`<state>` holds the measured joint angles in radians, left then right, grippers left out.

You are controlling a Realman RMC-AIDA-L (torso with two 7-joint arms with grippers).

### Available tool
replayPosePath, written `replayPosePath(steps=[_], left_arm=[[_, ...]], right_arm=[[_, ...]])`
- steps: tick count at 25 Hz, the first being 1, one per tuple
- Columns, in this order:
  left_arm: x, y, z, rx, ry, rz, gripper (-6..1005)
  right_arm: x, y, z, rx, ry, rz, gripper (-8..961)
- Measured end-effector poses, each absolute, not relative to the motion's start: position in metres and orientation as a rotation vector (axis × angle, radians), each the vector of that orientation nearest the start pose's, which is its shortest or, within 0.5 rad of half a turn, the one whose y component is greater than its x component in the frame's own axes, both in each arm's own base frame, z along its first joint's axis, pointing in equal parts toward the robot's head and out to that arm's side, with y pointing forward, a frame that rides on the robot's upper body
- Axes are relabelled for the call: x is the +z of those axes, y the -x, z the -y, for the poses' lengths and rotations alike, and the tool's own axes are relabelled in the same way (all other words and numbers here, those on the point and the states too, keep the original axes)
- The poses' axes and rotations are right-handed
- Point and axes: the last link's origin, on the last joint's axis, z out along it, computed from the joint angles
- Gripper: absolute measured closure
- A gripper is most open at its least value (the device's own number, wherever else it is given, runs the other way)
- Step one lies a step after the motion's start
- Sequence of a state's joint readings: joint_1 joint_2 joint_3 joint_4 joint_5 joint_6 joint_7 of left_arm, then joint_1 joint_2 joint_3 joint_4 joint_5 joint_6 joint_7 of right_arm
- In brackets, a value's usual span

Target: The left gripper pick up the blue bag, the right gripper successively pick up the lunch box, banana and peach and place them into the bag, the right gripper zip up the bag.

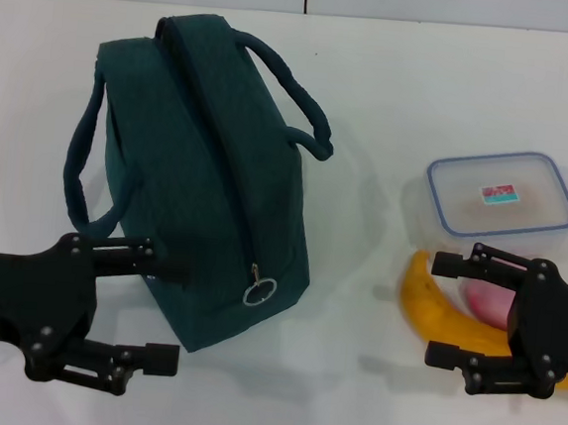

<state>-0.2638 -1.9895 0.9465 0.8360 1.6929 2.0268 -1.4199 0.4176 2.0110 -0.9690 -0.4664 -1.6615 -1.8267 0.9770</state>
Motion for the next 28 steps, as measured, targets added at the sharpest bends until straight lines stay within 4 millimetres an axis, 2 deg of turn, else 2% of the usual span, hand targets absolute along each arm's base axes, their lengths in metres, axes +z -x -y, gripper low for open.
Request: replayPosePath(steps=[8, 9, 15, 18, 20, 22, 28], left_arm=[[0.064, 0.267, -0.238, -1.09, 2.87, 0.471, 131], [0.075, 0.268, -0.242, -1.144, 2.779, 0.467, 132], [0.116, 0.274, -0.26, -1.326, 2.468, 0.58, 134], [0.125, 0.283, -0.278, -1.389, 2.265, 0.626, 135], [0.126, 0.288, -0.291, -1.373, 2.19, 0.704, 136], [0.127, 0.291, -0.303, -1.307, 2.188, 0.815, 136], [0.15, 0.275, -0.32, -1.096, 2.272, 1.082, 139]], right_arm=[[-0.005, -0.262, -0.263, 1.092, 2.827, -0.211, 87], [-0.005, -0.263, -0.264, 1.087, 2.823, -0.217, 87], [-0.004, -0.267, -0.267, 1.067, 2.781, -0.245, 88], [-0.002, -0.269, -0.266, 1.074, 2.77, -0.262, 88], [0.0, -0.272, -0.264, 1.086, 2.745, -0.281, 88], [0.003, -0.274, -0.263, 1.097, 2.713, -0.295, 88], [0.009, -0.281, -0.262, 1.095, 2.662, -0.322, 89]])
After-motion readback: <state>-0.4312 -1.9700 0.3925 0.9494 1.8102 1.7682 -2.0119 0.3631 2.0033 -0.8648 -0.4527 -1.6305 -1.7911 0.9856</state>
